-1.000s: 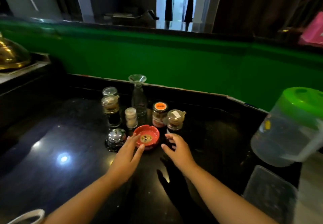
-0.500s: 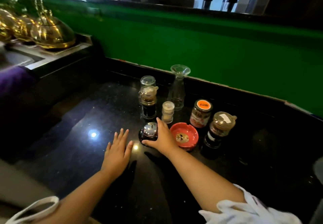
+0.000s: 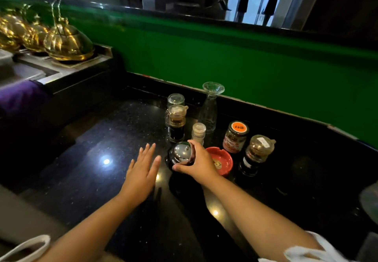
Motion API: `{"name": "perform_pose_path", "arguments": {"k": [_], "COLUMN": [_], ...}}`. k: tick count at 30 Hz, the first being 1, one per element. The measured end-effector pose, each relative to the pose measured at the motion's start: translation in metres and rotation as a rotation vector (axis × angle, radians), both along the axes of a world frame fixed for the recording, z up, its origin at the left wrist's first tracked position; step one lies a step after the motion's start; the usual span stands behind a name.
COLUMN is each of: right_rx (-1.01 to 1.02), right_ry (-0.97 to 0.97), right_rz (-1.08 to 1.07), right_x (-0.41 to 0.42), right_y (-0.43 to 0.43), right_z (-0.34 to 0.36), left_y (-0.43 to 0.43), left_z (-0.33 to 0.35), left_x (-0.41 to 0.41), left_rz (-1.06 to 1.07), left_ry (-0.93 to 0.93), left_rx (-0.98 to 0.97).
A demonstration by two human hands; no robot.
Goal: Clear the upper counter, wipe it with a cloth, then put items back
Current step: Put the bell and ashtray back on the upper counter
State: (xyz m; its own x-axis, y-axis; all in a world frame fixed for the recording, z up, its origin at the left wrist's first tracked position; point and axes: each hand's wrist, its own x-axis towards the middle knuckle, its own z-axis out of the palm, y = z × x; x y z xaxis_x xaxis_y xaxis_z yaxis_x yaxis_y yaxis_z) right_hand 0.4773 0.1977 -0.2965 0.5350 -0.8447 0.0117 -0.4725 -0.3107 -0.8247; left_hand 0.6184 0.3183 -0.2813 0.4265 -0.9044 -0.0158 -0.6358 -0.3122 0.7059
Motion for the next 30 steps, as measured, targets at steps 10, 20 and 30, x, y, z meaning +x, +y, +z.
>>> {"name": "perform_pose_path", "arguments": {"k": [10,20,30], "right_rx": [-0.184,-0.328,-0.423], "right_ry": [-0.076,-0.053,0.017], "right_rz": [-0.201,-0.584,-0.883], "right_x": [-0.146,-0.337,-0.500], "right_y": [0.026,0.057,0.071], "right_z": [0.082,0.148,0.226], "left_y": [-0.046,-0.081,-0.123], "left_z": [0.069,0.125,0.193], "left_x": [-0.084,-0.273,-0.452], "left_rz": [-0.333,-0.801,-1.064], "left_ry": [-0.087,-0.108,-0.176], "left_rx": [-0.118,-0.280,-0.361]}}
